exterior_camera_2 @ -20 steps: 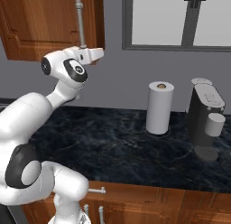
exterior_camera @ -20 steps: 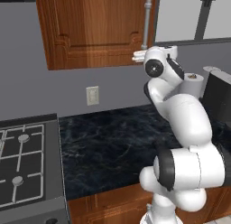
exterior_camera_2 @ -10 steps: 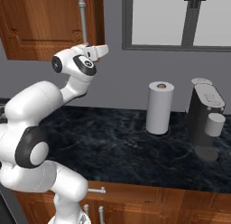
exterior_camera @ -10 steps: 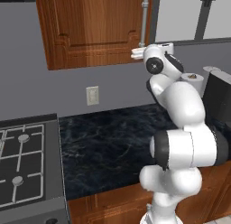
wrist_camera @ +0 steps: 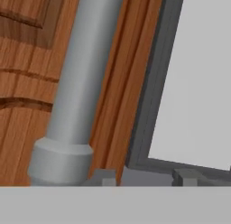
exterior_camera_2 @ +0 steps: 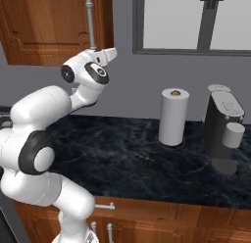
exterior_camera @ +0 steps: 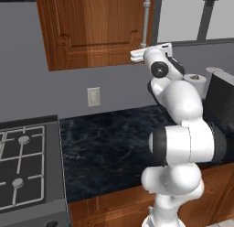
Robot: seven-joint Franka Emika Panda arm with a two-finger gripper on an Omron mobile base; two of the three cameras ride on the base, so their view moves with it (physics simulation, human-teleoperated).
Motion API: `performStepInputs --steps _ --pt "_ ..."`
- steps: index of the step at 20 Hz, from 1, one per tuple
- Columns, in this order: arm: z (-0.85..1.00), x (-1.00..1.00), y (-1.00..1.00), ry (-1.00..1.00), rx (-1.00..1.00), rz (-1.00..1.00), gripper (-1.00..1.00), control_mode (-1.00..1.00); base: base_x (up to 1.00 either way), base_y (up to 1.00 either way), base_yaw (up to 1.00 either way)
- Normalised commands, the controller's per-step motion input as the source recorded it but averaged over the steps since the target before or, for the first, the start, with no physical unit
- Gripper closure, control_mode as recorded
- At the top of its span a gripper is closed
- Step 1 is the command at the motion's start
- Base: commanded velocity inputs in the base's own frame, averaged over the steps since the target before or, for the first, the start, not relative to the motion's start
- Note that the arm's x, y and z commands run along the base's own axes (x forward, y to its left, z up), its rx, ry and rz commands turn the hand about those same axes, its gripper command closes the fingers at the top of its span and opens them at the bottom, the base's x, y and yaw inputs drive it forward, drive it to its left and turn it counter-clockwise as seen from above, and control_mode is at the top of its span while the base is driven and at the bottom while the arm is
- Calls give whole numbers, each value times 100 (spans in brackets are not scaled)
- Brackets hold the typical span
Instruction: Open the cabinet. Pick the sponge and place it next to the sink. Then close the cabinet.
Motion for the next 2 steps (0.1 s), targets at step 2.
performStepInputs --steps 2 --pt "0 71 8 0 0 3 -100 -100 0 0 0"
